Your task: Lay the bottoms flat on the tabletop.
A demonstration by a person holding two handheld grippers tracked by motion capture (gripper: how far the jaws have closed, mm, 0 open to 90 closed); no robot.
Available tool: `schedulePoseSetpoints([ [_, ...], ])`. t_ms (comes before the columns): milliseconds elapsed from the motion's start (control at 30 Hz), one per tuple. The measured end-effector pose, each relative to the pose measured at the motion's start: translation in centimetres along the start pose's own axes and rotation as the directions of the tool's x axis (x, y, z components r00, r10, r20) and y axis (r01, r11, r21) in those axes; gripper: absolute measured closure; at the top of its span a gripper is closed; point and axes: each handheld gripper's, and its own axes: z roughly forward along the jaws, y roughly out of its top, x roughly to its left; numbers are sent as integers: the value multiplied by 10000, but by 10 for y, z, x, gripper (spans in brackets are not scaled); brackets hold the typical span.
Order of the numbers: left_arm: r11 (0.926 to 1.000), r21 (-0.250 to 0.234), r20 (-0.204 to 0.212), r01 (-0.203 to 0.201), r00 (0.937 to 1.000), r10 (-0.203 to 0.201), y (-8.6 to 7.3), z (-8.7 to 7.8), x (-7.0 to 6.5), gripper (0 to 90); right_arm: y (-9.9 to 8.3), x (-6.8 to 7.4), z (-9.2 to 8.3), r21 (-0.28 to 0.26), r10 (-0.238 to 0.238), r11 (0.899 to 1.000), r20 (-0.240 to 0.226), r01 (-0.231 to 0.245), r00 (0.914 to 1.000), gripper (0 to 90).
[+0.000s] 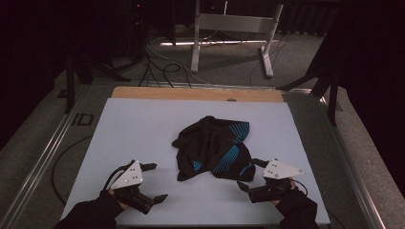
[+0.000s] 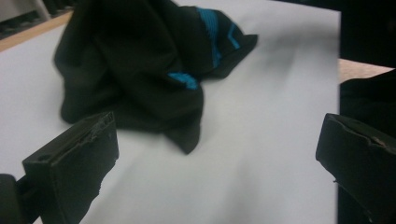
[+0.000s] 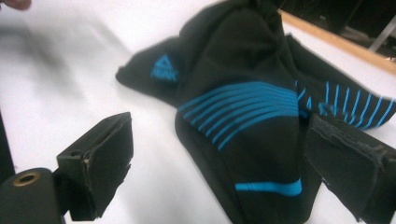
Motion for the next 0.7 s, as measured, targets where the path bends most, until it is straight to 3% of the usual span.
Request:
schedulePoseSetpoints([
  [233,9998,-142,272,142,9995,-138,12,-3,4,3,19,2,-8,-241,-100,9997,146,104,9998,87],
  [300,9996,-252,269,150,9995,-144,18,-5,7,3,28,0,-12,-287,-388,9988,317,397,9987,87],
  [700,9995,-236,151,212,9997,-208,38,-4,20,3,61,-25,-22,-812,-321,9959,965,400,9948,87],
])
